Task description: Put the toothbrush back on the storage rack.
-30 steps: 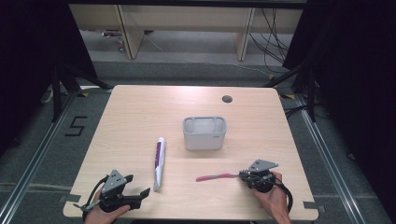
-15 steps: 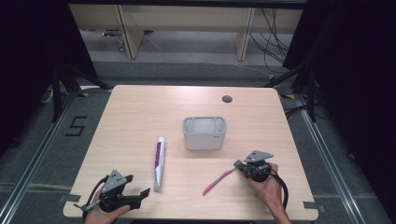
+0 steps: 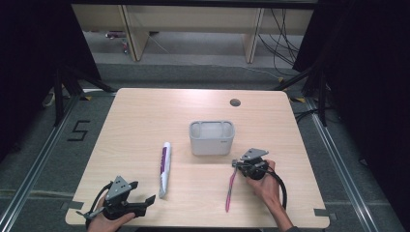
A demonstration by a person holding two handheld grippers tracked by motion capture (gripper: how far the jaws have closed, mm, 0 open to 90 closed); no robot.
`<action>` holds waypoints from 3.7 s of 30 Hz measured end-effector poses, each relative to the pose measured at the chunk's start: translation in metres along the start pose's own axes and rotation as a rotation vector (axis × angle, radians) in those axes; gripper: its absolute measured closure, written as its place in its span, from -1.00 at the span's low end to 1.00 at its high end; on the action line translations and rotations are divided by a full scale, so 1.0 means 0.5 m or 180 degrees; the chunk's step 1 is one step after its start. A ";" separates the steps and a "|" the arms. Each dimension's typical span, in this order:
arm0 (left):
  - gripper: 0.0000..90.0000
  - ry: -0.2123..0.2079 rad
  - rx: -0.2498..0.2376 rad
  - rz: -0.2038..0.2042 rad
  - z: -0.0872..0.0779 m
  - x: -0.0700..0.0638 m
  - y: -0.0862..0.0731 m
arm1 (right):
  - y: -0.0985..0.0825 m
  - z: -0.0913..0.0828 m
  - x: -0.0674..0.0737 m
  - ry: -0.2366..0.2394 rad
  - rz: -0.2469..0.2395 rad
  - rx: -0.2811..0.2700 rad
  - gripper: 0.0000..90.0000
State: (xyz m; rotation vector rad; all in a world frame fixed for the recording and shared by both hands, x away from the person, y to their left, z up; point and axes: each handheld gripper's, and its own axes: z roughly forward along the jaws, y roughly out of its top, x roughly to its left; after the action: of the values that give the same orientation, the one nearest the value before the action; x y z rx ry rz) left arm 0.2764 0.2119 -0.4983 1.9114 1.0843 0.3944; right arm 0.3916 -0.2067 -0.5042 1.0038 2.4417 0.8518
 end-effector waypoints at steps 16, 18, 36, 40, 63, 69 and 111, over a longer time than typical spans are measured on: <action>-0.64 -0.0038 -0.0041 -0.0012 0.001 -0.001 -0.001 | 0.040 -0.026 0.023 0.0162 0.0079 0.0144 0.50; -0.64 -0.0024 -0.0035 0.0002 -0.001 0.000 0.000 | 0.041 -0.037 0.033 0.0246 0.0123 0.0284 0.39; -0.64 0.0000 -0.0003 0.0008 -0.003 0.001 0.000 | 0.054 -0.039 0.078 0.0359 -0.0035 0.0706 0.32; -0.64 -0.0001 -0.0010 0.0004 -0.004 0.001 -0.001 | 0.055 -0.037 0.081 0.0394 0.0005 0.0778 0.31; -0.64 -0.0019 -0.0007 -0.0005 -0.001 0.000 -0.001 | 0.055 -0.025 0.078 0.0356 -0.0175 0.0991 0.40; -0.64 -0.0013 -0.0005 -0.0001 -0.001 0.001 -0.001 | 0.052 -0.027 0.067 0.0349 -0.0213 0.1040 0.45; -0.64 -0.0012 -0.0029 -0.0025 -0.001 -0.001 -0.001 | 0.073 -0.023 0.064 0.0378 -0.0719 0.1917 0.84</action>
State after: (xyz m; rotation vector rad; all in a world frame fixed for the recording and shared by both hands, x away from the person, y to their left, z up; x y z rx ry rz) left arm 0.2755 0.2117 -0.4984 1.8985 1.0856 0.3905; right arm 0.3822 -0.1675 -0.4749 0.8441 2.9188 0.0925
